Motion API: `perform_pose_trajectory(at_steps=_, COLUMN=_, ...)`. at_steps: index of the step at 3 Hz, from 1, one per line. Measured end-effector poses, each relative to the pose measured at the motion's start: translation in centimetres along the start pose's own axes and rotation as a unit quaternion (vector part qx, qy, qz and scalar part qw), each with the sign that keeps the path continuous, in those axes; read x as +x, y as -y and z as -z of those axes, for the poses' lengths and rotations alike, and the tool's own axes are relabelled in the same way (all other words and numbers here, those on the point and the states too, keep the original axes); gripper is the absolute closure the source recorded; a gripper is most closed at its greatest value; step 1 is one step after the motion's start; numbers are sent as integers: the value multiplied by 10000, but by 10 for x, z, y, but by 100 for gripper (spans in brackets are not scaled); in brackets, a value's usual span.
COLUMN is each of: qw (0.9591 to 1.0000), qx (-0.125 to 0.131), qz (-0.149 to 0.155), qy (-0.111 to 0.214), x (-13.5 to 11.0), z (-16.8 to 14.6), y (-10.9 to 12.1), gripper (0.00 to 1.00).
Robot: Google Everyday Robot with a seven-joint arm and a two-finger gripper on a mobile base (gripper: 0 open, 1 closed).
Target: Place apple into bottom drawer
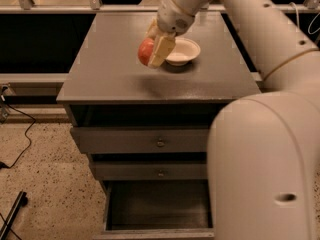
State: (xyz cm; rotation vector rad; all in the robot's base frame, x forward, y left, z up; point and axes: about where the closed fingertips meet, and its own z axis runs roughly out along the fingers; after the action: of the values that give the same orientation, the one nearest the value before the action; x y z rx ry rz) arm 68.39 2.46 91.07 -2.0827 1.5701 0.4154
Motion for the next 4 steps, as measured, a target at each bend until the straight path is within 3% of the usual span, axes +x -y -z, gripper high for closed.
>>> perform_pose_trajectory(at_steps=1, qw=9974, qx=604, qz=-91, qy=377, x=4, z=55, y=-36, gripper=100)
perform_pose_trajectory(at_steps=2, qw=9927, qx=1063, qz=-236, qy=516, x=23, z=83, y=-79, gripper=100)
perform_pose_trajectory(at_steps=3, qw=9911, qx=1249, qz=-441, qy=120, x=72, z=88, y=-130, gripper=100)
perform_pose_trajectory(at_steps=4, qw=9935, qx=919, qz=-666, qy=35, x=93, z=61, y=-157, gripper=100)
